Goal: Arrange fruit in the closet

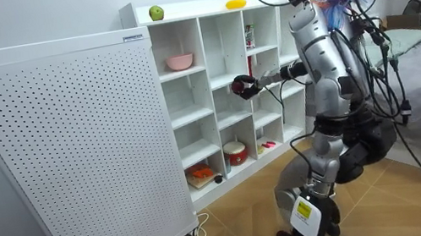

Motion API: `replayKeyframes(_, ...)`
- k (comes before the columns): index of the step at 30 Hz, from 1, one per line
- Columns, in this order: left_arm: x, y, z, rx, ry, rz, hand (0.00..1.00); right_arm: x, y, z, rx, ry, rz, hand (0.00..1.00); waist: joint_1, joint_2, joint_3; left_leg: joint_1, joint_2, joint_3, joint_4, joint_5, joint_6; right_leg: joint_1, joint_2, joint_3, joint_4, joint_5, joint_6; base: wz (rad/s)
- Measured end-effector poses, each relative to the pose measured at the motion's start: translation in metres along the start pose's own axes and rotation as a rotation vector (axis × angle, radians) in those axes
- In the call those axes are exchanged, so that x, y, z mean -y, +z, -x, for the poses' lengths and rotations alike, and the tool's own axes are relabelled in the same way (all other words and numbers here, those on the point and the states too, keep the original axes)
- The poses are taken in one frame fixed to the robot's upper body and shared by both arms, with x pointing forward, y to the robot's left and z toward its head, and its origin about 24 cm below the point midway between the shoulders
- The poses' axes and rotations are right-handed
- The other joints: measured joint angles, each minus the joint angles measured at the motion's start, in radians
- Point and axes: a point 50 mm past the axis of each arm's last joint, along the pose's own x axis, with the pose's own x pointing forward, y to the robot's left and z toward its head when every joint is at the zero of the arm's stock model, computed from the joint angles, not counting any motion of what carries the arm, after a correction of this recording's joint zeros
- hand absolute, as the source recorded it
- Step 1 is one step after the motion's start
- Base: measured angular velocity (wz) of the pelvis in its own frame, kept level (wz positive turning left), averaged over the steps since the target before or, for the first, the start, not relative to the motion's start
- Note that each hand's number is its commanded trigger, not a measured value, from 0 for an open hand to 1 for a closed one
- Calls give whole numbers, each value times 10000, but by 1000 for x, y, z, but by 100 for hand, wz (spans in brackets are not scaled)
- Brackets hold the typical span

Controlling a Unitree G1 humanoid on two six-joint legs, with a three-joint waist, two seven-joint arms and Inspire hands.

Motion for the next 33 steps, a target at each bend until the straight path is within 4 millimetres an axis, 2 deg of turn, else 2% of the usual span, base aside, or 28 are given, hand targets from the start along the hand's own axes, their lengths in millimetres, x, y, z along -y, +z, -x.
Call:
replayKeyframes(1,-1,-4,1,-86,25,-17,0,1,3,0,87,-204,29,100,-28,1,0,17,0,-5,16,-8,13,25,3,-2,0,-6,10,0)
replayKeyframes(2,-2,-8,2,-169,62,56,0,1,6,0,180,-360,-6,52,-87,0,-1,18,-5,-5,21,-10,17,30,1,1,1,-11,20,0)
replayKeyframes(3,-2,-10,3,-216,79,97,0,1,8,0,238,-441,-12,0,-120,0,-1,16,-10,-5,21,-11,17,29,2,5,2,-13,24,0)
replayKeyframes(9,-1,-18,6,-423,107,233,0,1,26,0,884,-1385,-219,0,-146,7,-5,-4,-61,-11,125,-37,61,-6,-49,42,176,-94,53,2)
replayKeyframes(11,0,-20,7,-454,76,237,0,-3,31,0,1032,-1628,-469,0,-138,44,-29,-6,-57,-38,255,-78,121,4,-47,39,300,-171,41,0)
replayKeyframes(14,0,-19,8,-317,141,215,0,-5,32,0,1044,-1853,-596,0,-106,102,-67,0,-34,-50,363,-94,143,40,-47,10,386,-217,36,1)
replayKeyframes(19,0,-17,9,-145,305,273,0,-7,33,1,1040,-2149,-670,0,-74,134,-88,0,-37,-53,403,-98,147,46,-62,17,436,-241,36,1)
replayKeyframes(33,0,-11,10,176,437,335,0,-7,35,1,996,-2286,-1134,0,108,156,-101,53,-95,-56,451,-100,151,126,-139,15,474,-244,44,1)
